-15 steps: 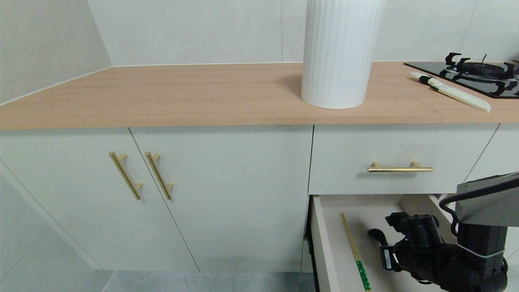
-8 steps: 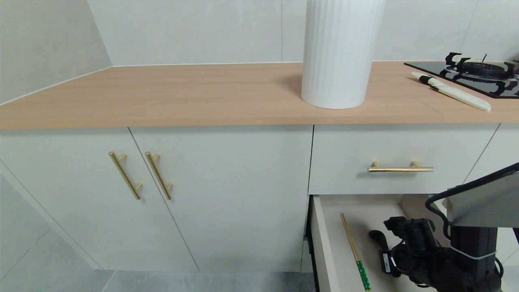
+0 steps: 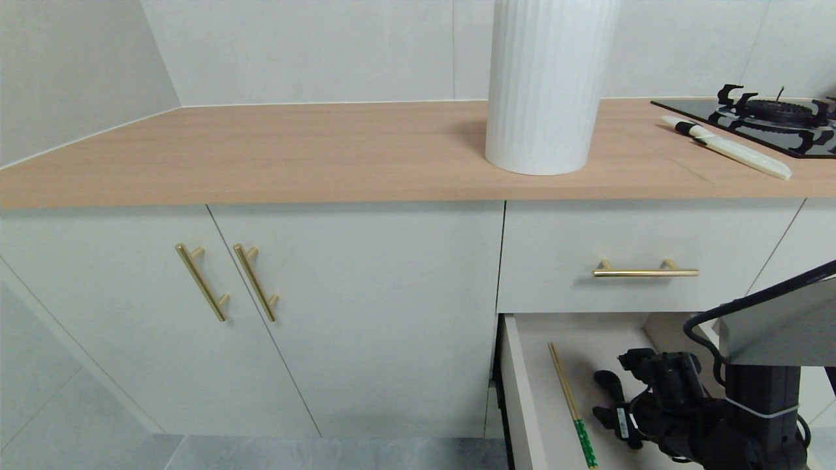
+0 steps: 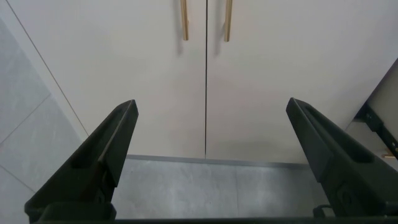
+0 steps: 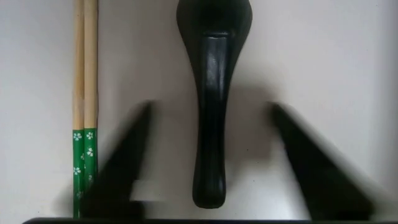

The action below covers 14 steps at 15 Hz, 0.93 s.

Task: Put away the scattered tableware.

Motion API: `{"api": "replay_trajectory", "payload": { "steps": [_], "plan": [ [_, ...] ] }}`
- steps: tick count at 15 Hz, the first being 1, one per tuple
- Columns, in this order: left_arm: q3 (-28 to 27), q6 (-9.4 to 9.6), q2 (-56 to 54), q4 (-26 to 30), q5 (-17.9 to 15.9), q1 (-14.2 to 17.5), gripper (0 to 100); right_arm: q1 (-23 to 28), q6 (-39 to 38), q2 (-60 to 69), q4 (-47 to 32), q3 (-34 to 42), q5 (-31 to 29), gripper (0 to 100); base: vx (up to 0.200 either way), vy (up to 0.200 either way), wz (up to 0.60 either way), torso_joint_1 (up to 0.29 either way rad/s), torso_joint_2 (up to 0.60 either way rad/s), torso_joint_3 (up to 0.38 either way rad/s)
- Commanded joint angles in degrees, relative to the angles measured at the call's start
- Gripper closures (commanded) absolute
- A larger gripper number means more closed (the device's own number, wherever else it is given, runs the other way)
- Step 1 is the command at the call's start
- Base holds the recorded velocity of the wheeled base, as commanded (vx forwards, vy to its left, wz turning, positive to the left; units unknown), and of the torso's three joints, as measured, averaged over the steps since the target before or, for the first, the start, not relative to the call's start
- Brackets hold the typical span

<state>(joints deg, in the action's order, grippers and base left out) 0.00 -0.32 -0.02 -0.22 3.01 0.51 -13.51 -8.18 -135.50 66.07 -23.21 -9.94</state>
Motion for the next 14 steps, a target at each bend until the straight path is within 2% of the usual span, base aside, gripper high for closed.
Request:
{"api": "replay_trajectory", "payload": {
  "steps": [1,4,10,14],
  "plan": [
    [0.0,-0.03,0.02,0.04,0.07,0.02,0,-0.03,0.01,0.06,0.02,0.01,0.0,0,0.0,0.0,0.0,0.0,0.0,0.0],
    [0.0,-0.03,0.02,0.04,0.07,0.02,0,-0.03,0.01,1.9,0.02,0.36,-0.26,0,0.0,0.0,0.0,0.0,0.0,0.0],
    [0.0,-0.03,0.02,0.04,0.07,0.02,0,-0.03,0.27,14.82,-1.65,3.08,-0.35,0,0.0,0.0,0.0,0.0,0.0,0.0],
    [0.0,0.05,0.02,0.04,-0.02,0.02,0,-0.56,0.27,26.25,-10.61,2.56,-0.35,0,0.0,0.0,0.0,0.0,0.0,0.0]
  ]
}}
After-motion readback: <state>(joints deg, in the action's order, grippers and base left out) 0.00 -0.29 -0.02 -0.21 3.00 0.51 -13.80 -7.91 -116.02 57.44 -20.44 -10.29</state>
